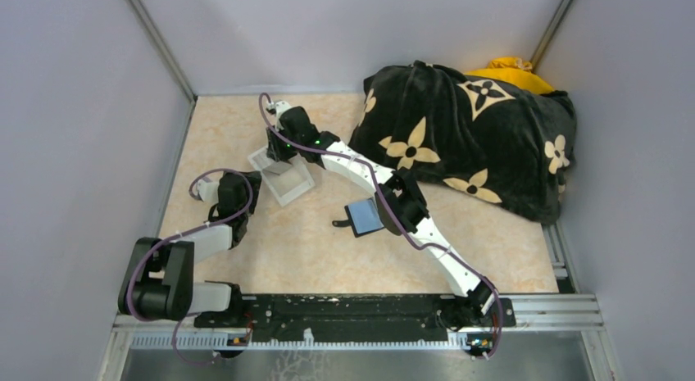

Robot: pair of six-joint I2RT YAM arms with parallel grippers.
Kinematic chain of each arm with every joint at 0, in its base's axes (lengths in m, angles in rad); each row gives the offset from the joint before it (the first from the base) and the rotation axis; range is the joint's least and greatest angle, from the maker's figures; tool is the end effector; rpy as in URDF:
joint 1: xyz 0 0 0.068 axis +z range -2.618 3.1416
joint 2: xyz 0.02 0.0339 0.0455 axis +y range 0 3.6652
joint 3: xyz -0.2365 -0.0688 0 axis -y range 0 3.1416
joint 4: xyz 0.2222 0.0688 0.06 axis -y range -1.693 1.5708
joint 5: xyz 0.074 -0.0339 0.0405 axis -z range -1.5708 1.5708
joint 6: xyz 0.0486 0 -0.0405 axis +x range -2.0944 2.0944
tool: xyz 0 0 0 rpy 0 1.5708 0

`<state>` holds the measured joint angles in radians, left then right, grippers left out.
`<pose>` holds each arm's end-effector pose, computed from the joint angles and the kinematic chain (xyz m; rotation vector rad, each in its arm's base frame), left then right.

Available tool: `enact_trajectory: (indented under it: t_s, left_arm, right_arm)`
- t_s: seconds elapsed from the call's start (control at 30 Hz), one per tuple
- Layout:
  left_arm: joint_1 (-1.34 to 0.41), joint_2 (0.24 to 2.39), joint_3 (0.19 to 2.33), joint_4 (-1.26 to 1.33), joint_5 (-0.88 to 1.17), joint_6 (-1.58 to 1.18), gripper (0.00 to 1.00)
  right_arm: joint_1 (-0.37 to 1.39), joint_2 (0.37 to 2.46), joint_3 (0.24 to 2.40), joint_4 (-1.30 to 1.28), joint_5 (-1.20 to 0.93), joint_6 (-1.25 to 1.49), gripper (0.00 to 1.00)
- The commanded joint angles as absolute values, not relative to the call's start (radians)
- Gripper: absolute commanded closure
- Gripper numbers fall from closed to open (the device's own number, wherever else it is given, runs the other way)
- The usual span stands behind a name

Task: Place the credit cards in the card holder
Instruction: Pick up the credit card from the storage box.

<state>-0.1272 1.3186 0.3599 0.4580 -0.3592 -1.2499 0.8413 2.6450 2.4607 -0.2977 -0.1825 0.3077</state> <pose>0.2428 -0.0138 0.1378 -1.2845 1.6262 -0.4872 0.3702 0.4273 0.1880 -0.6863 2.0563 0.8784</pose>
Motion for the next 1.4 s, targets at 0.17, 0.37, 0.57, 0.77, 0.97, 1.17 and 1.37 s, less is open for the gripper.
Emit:
enact_trajectory:
  t_s: [0.17,0.37,0.57,0.77,0.97,1.17,1.37]
  left_arm:
    - [-0.119,1.33,0.362,0.482,-0.334,-1.256,0.19]
    - [-0.118,1.326,0.36,0.48,-0.333,-1.259,0.19]
    - [-0.117,1.319,0.355,0.479,-0.33,-1.261,0.19]
    - [-0.117,1.309,0.35,0.473,-0.33,-1.261,0.19]
    - [-0.115,1.293,0.341,0.468,-0.329,-1.264,0.19]
    - [-0.116,1.272,0.337,0.457,-0.33,-1.264,0.19]
    - [-0.116,1.244,0.337,0.433,-0.334,-1.26,0.19]
  right_arm:
    - [0.862,2.555,2.453,-0.301,-0.19,0.296,0.74]
    - [0.867,2.538,2.452,-0.303,-0.184,0.29,0.76]
    - [0.869,2.525,2.451,-0.308,-0.175,0.285,0.78]
    - [0.87,2.507,2.434,-0.306,-0.161,0.281,0.79]
    - [0.872,2.481,2.409,-0.298,-0.14,0.272,0.8]
    - [0.871,2.458,2.389,-0.292,-0.121,0.265,0.82]
    - [0.871,2.44,2.386,-0.308,-0.067,0.234,0.87]
